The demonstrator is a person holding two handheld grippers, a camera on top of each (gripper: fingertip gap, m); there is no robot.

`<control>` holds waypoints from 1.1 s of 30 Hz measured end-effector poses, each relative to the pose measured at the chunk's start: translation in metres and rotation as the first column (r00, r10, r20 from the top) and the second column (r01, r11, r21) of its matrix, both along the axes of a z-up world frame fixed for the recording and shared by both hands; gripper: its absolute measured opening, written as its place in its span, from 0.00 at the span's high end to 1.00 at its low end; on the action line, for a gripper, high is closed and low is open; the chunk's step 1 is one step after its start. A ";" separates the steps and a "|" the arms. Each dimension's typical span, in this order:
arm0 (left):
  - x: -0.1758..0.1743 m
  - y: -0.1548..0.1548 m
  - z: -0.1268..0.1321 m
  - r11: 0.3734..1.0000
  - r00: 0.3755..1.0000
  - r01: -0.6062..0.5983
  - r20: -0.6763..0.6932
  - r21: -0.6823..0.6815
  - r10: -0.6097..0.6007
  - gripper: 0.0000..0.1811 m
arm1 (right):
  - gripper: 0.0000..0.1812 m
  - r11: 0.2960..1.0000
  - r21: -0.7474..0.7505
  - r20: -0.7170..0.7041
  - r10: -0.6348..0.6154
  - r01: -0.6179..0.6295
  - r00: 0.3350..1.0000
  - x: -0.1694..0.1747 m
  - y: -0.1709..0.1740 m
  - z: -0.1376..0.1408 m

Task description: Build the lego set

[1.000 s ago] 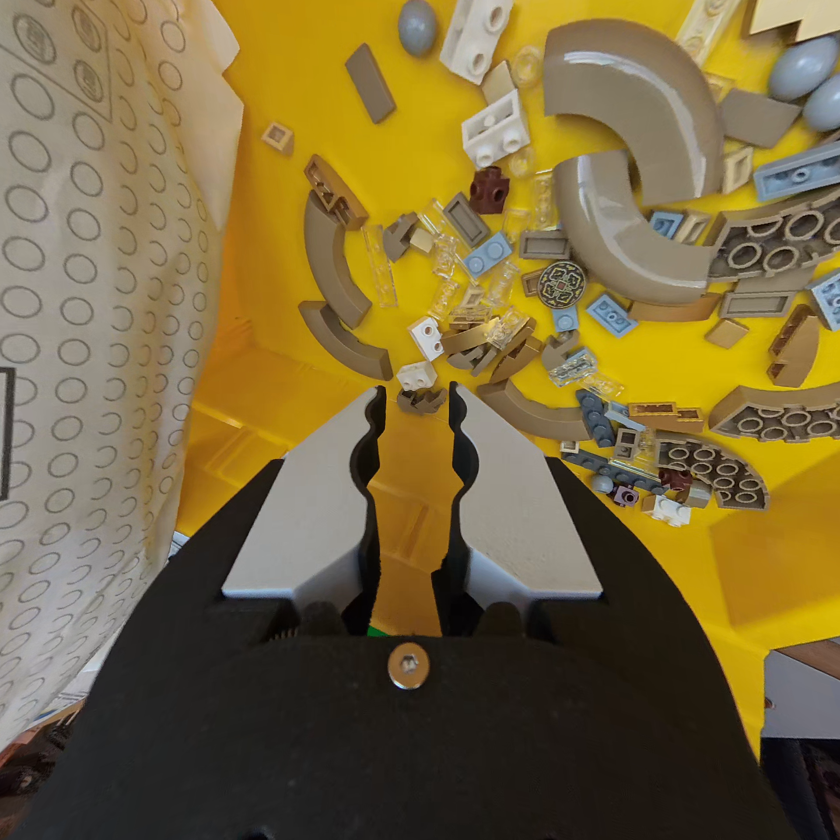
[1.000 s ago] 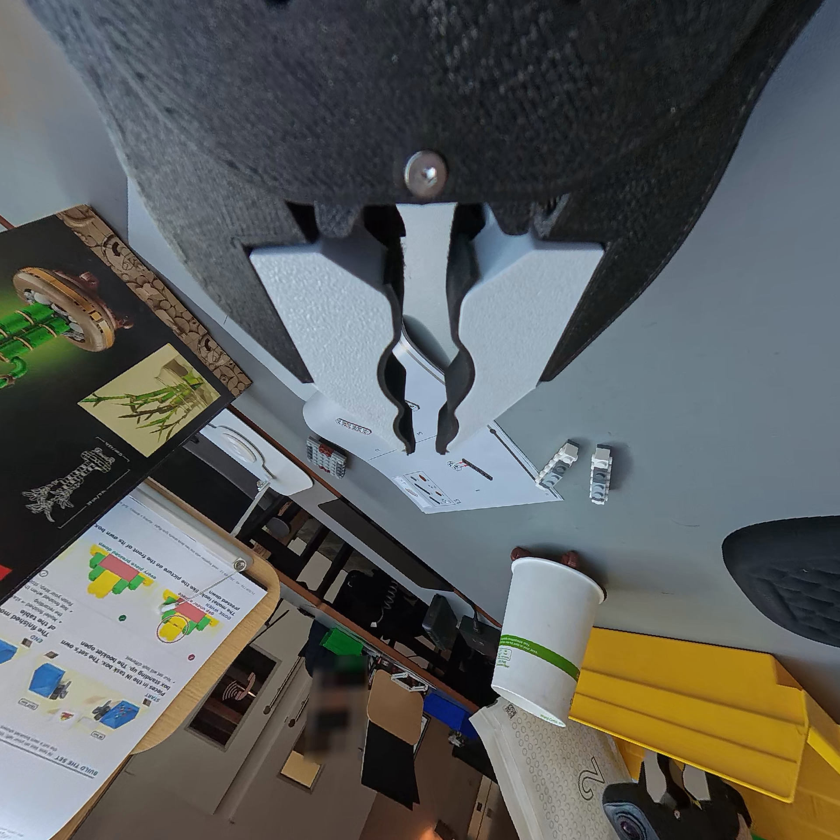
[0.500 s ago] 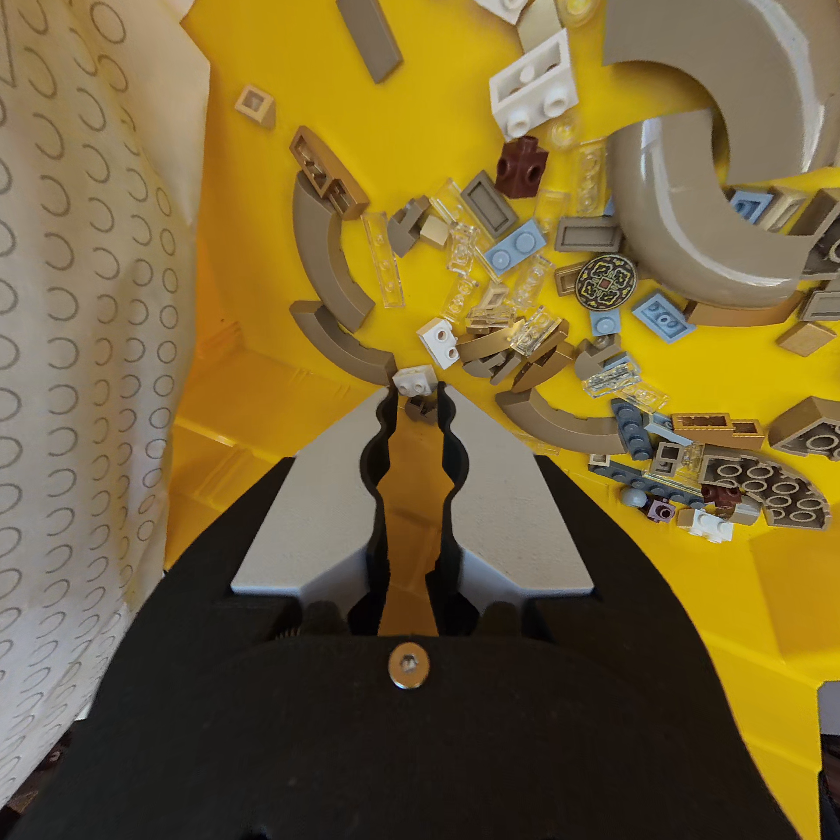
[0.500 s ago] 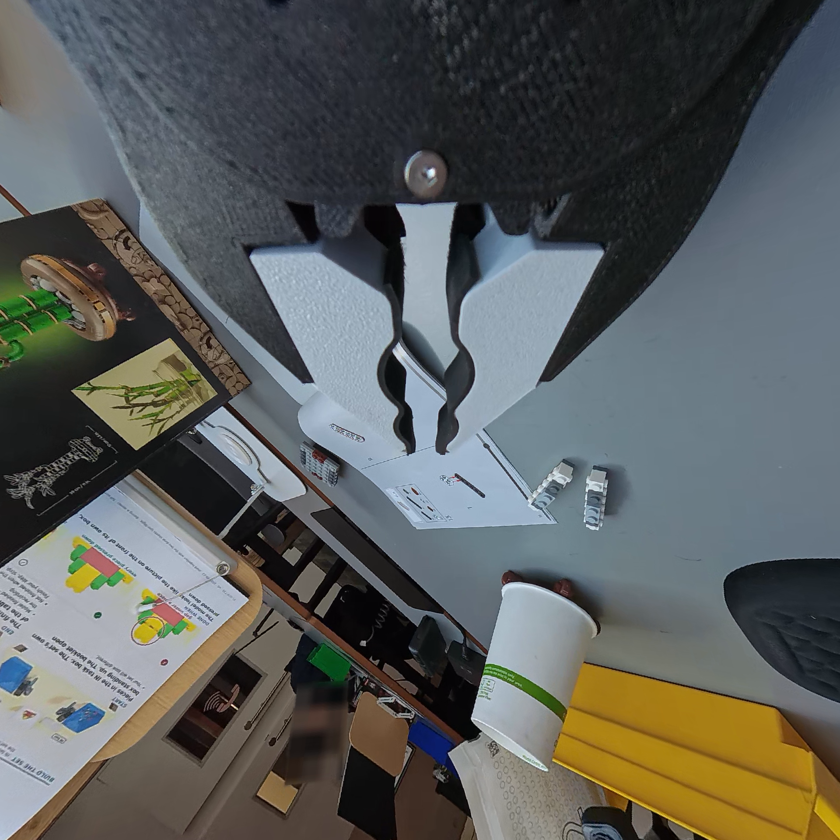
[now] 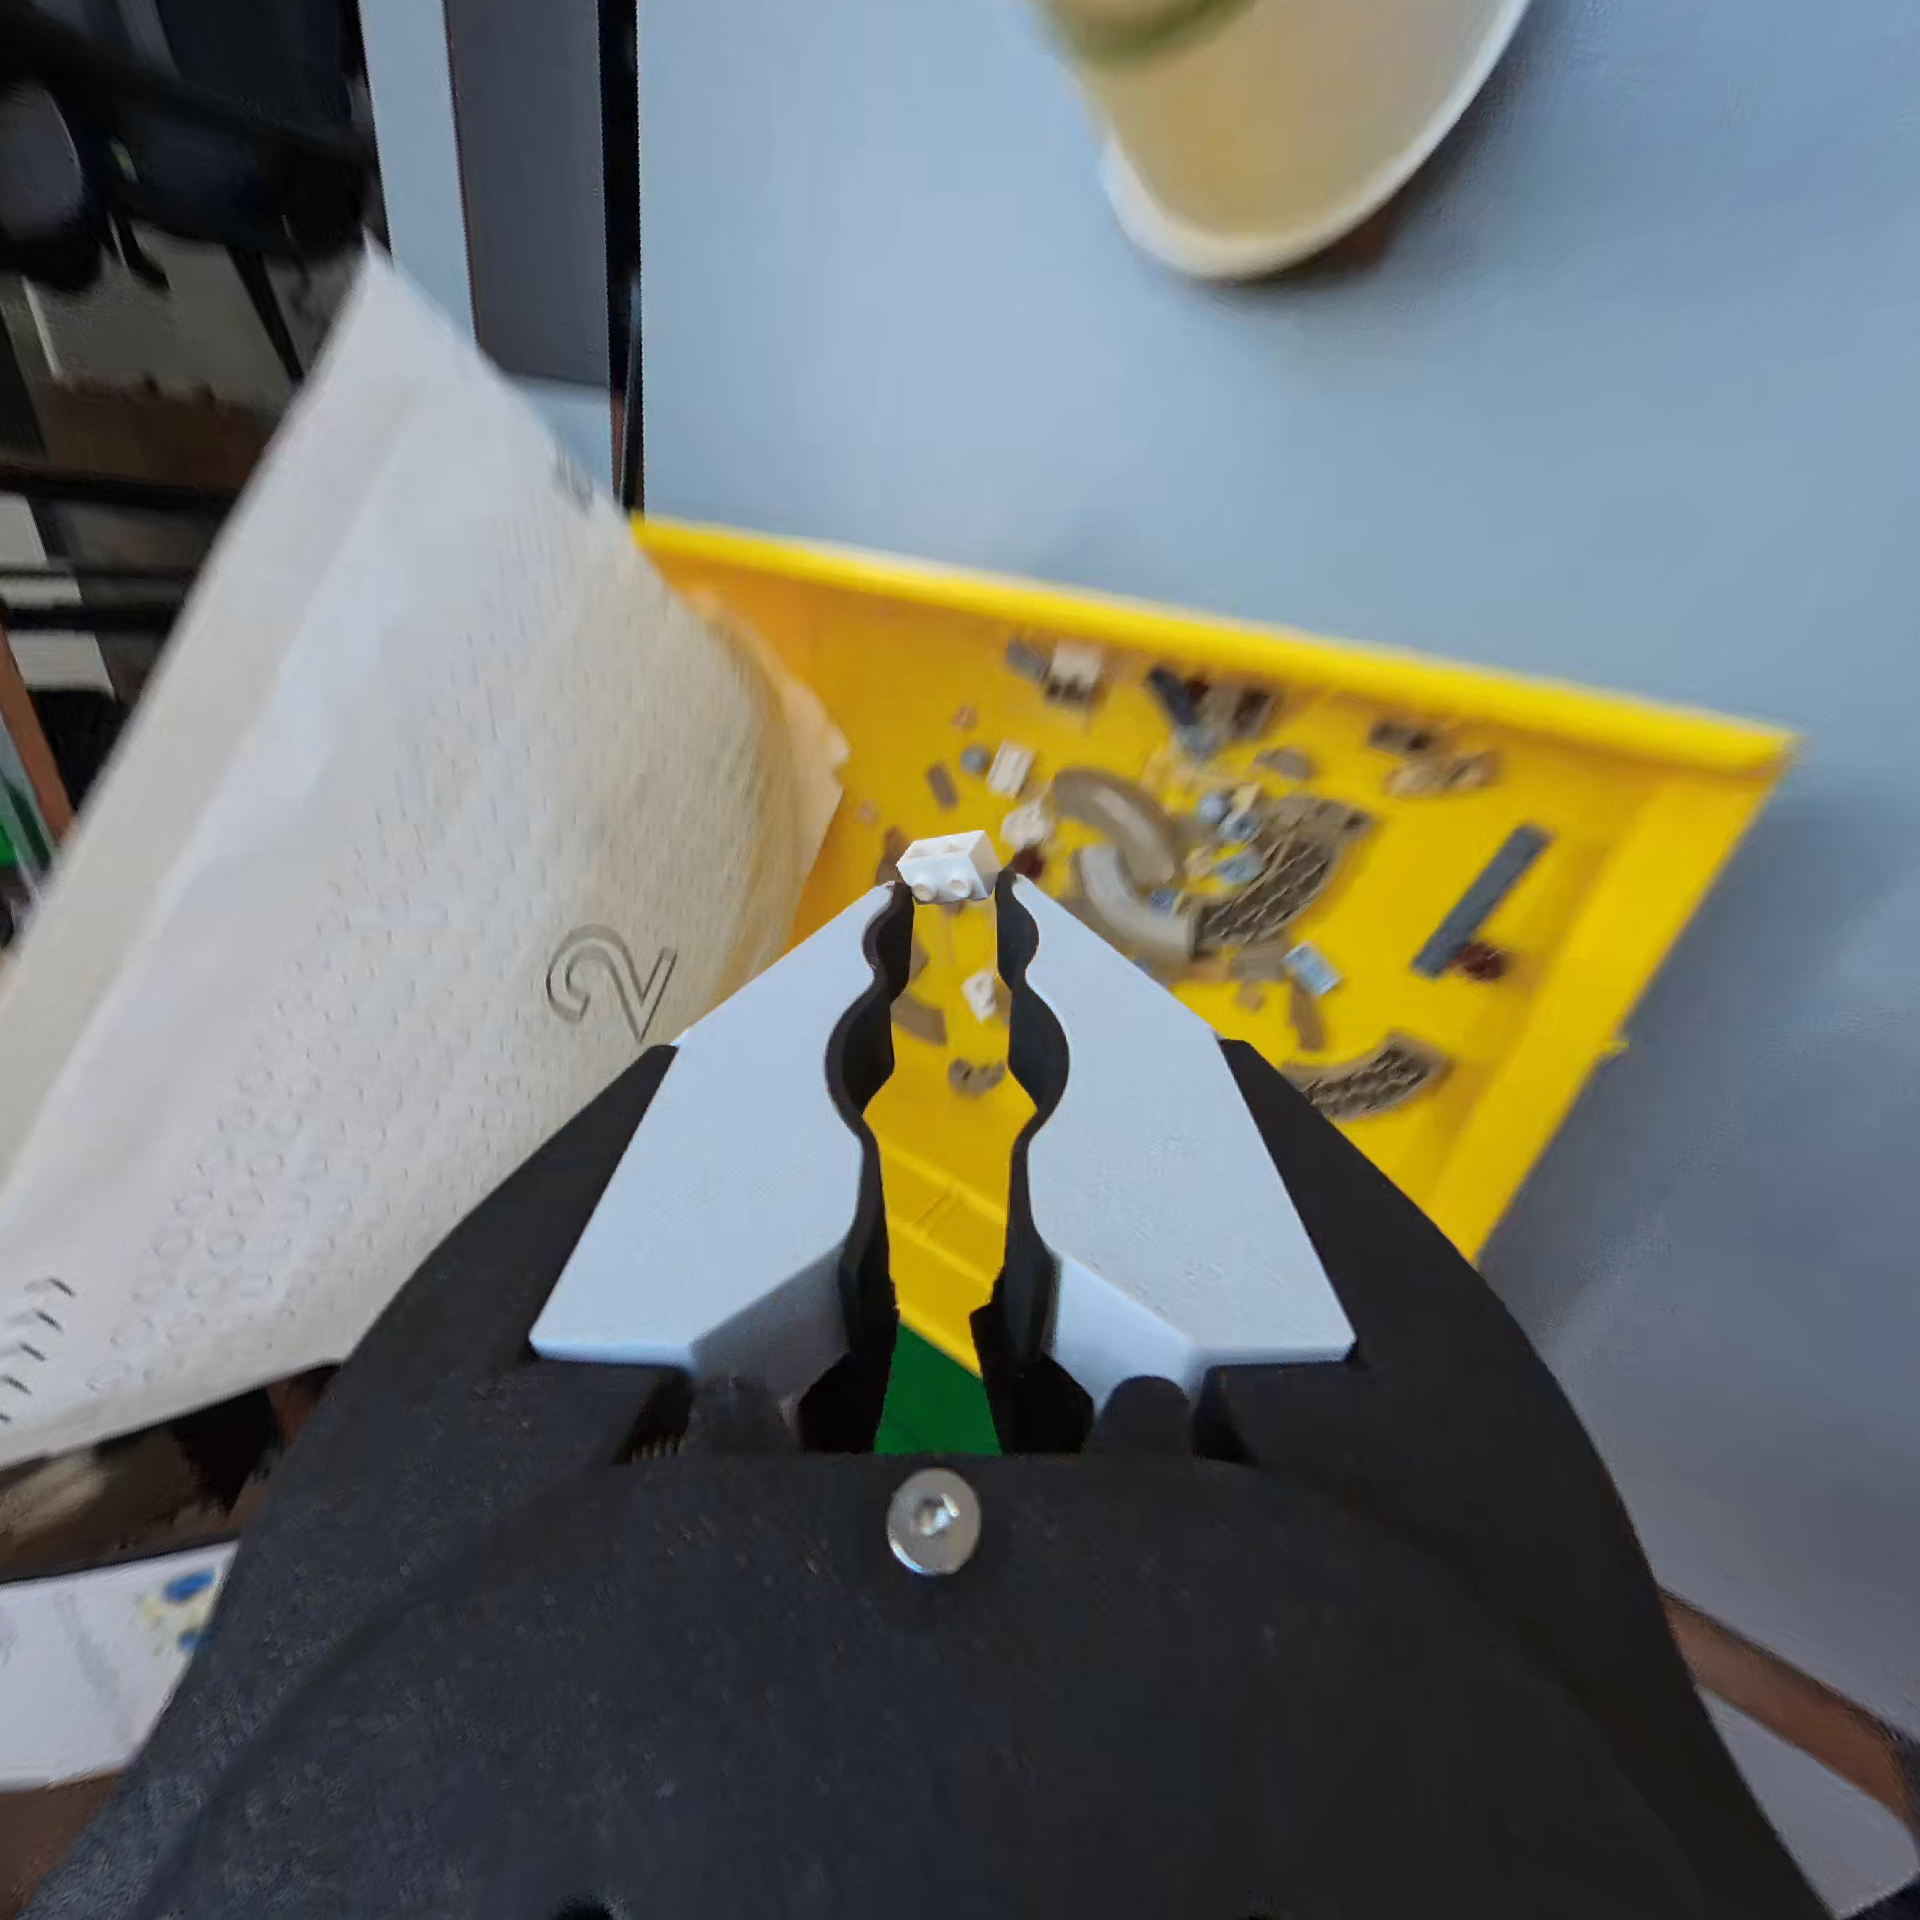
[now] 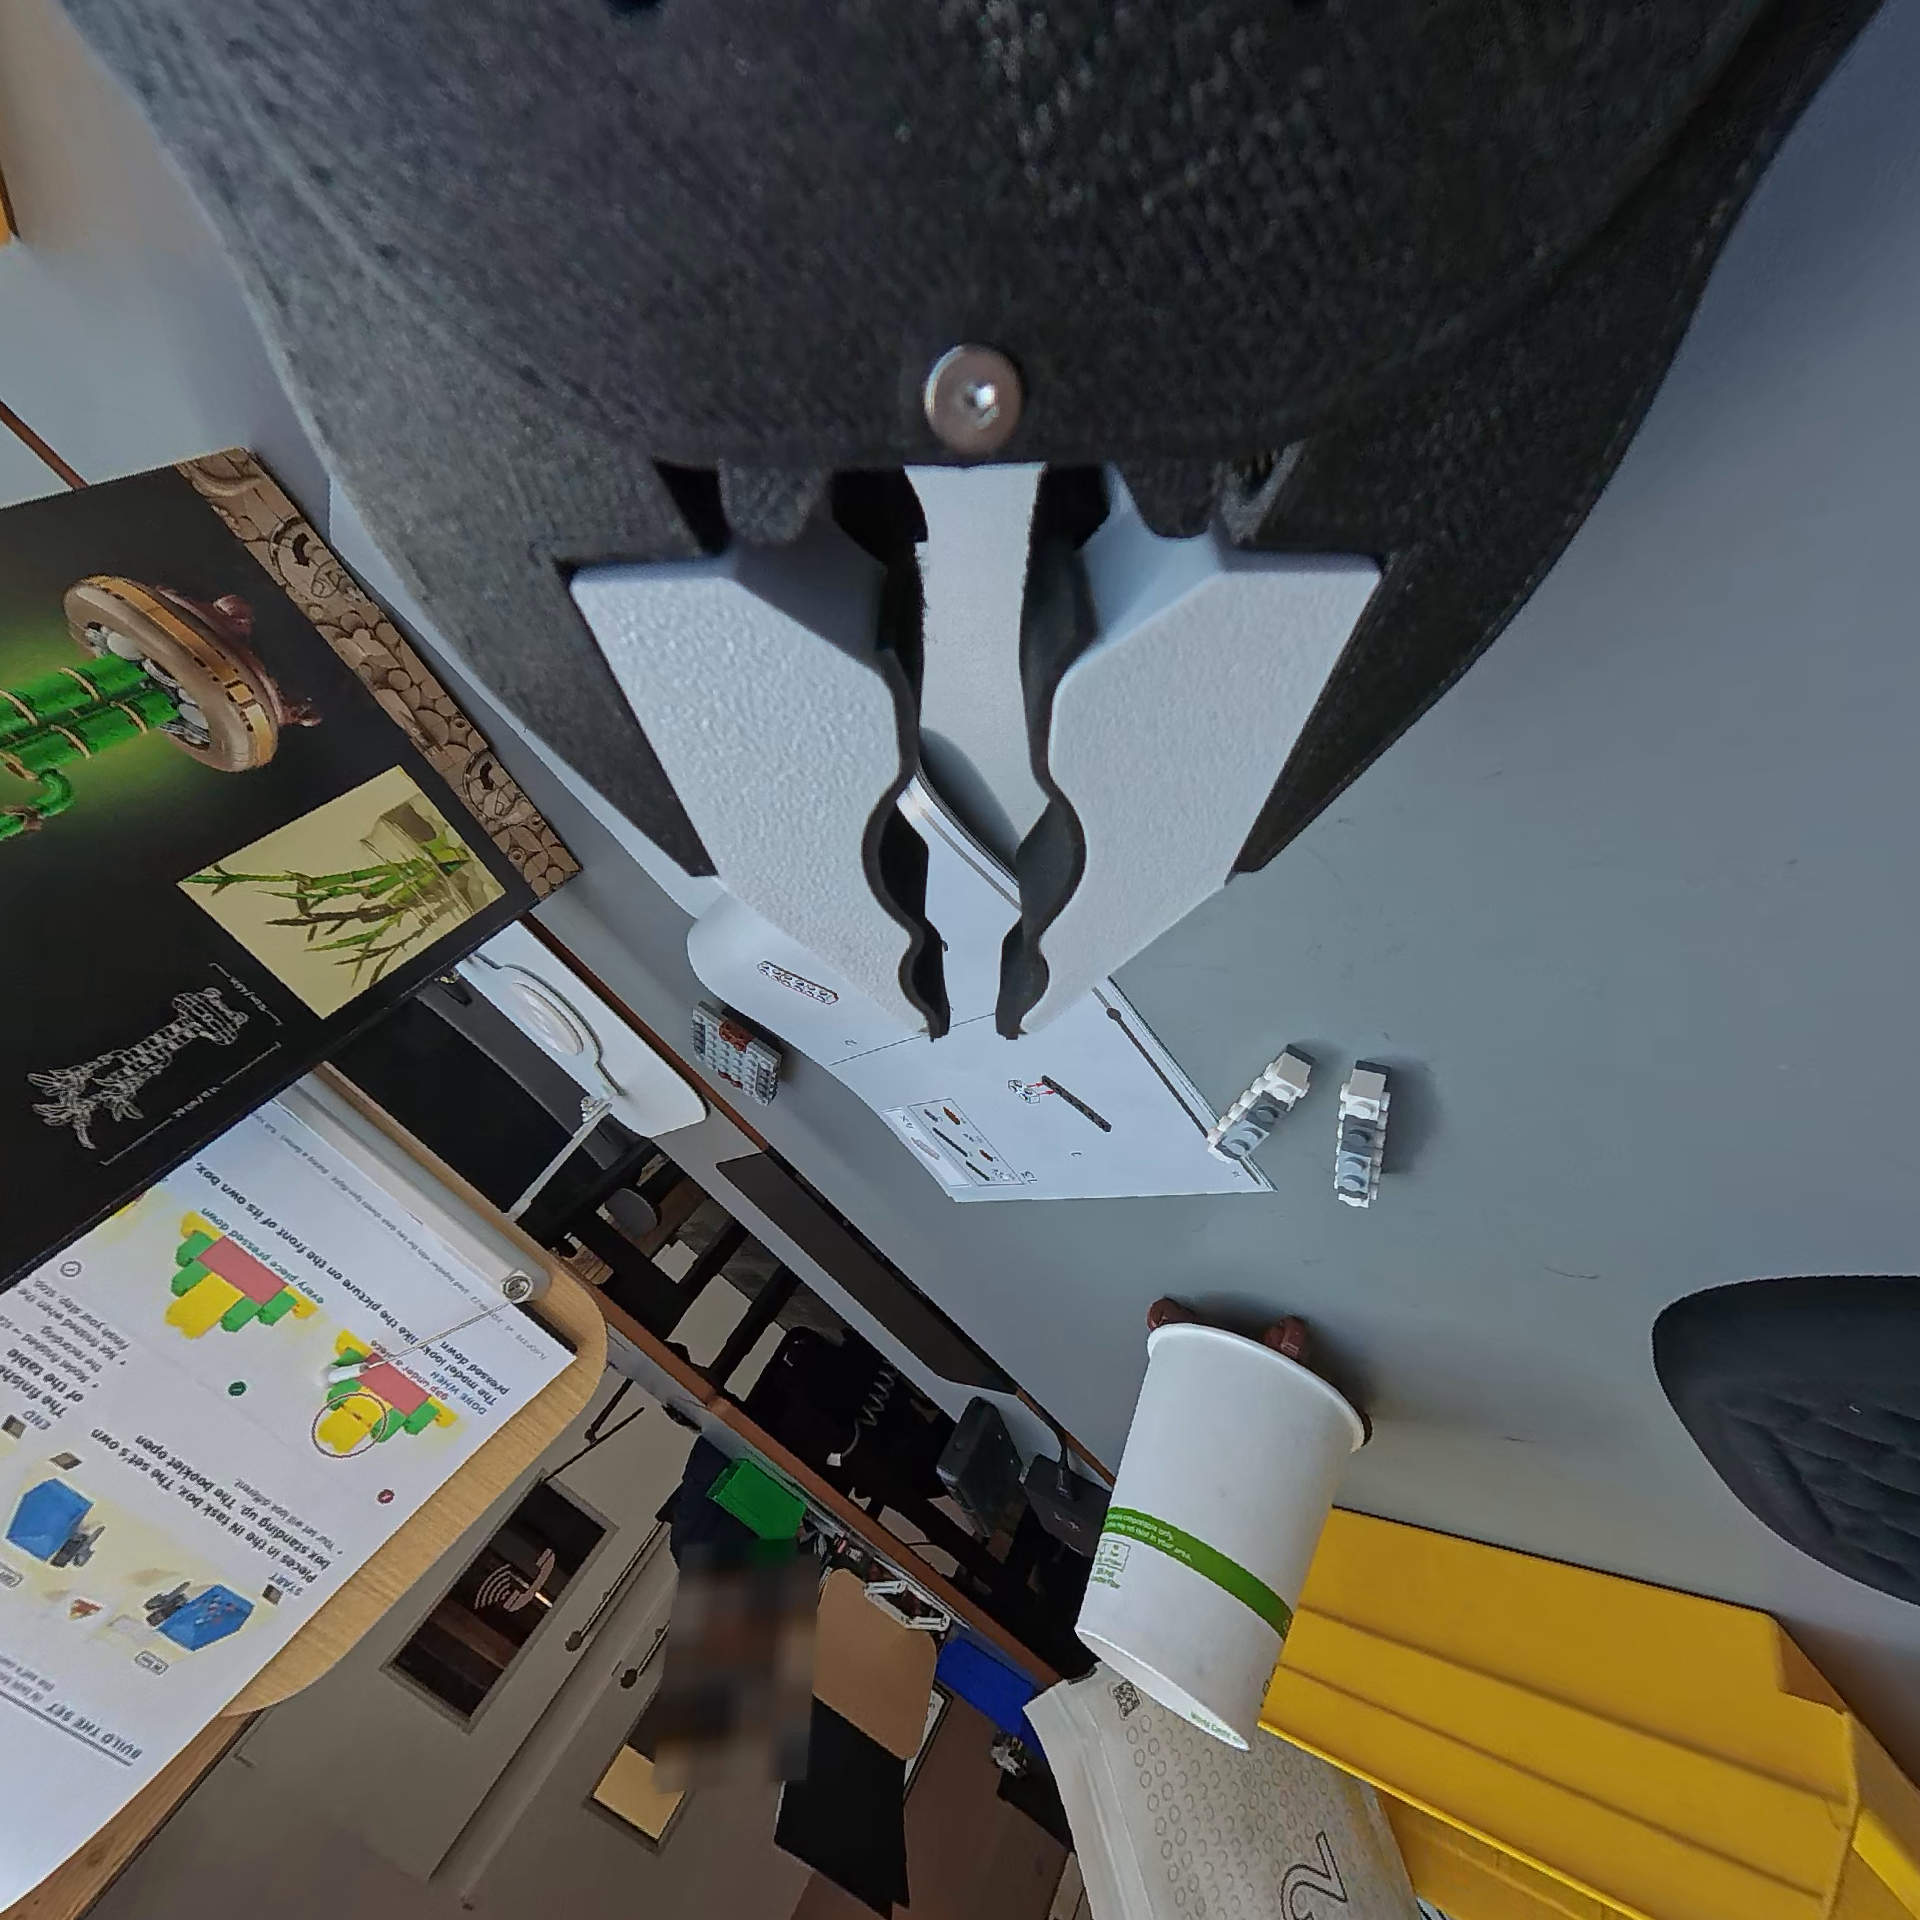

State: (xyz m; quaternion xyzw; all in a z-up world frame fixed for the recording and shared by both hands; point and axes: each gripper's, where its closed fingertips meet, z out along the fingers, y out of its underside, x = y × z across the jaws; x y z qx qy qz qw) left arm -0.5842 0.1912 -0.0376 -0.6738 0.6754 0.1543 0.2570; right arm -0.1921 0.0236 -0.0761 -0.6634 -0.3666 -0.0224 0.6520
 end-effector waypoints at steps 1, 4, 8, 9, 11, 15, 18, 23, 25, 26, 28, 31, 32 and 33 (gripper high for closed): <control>0.029 -0.022 0.009 0.998 0.997 0.058 0.057 -0.009 -0.057 0.92 | 0.95 1.000 0.005 0.004 -0.011 0.011 1.000 0.001 0.001 0.000; 0.105 -0.089 0.003 0.976 0.969 0.208 0.151 -0.063 -0.197 0.92 | 0.93 1.000 0.025 0.006 -0.017 0.017 1.000 0.001 0.002 0.003; 0.171 -0.142 -0.049 0.933 0.940 0.318 0.185 -0.171 -0.287 0.92 | 0.93 0.999 0.036 -0.027 -0.018 0.019 0.999 0.004 0.000 0.007; 0.182 -0.148 -0.062 0.923 0.937 0.329 0.191 -0.199 -0.292 0.92 | 0.93 0.999 0.037 -0.031 -0.016 0.017 0.999 0.004 0.000 0.008; 0.203 -0.159 -0.083 0.903 0.930 0.348 0.209 -0.250 -0.301 0.92 | 0.93 0.999 0.045 -0.030 -0.010 0.012 1.000 0.003 -0.001 0.009; 0.227 -0.172 -0.107 0.881 0.923 0.373 0.207 -0.290 -0.323 0.92 | 0.92 0.999 0.038 -0.004 -0.003 0.003 1.000 0.000 -0.001 0.006; 0.235 -0.181 -0.116 0.856 0.923 0.376 0.220 -0.355 -0.314 0.92 | 0.92 0.999 0.035 0.015 0.002 -0.002 1.000 -0.002 -0.001 0.003; 0.239 -0.183 -0.126 0.854 0.934 0.352 0.210 -0.383 -0.291 0.92 | 0.91 1.000 0.030 0.043 0.004 -0.006 0.999 -0.004 -0.001 0.000; 0.240 -0.184 -0.126 0.854 0.936 0.343 0.217 -0.392 -0.276 0.90 | 0.90 1.000 0.030 0.048 0.004 -0.005 0.999 -0.004 -0.001 -0.001; 0.242 -0.183 -0.124 0.856 0.935 0.342 0.232 -0.388 -0.269 0.85 | 0.90 0.999 0.031 0.049 0.005 -0.006 0.999 -0.004 -0.001 -0.001; 0.244 -0.183 -0.114 0.855 0.927 0.342 0.289 -0.389 -0.239 0.84 | 0.90 0.999 0.037 0.046 0.008 -0.010 0.999 -0.004 -0.002 0.000; 0.228 -0.166 -0.078 0.893 0.911 0.298 0.381 -0.337 -0.160 0.84 | 0.90 0.999 0.048 0.033 0.012 -0.014 0.999 -0.004 -0.004 0.003; 0.213 -0.150 -0.059 0.927 0.904 0.254 0.410 -0.277 -0.125 0.84 | 0.90 0.999 0.051 0.028 0.013 -0.014 1.000 -0.004 -0.004 0.004; 0.193 -0.130 -0.037 0.959 0.894 0.191 0.441 -0.211 -0.082 0.85 | 0.90 0.998 0.055 0.023 0.010 -0.012 1.000 -0.003 -0.004 0.005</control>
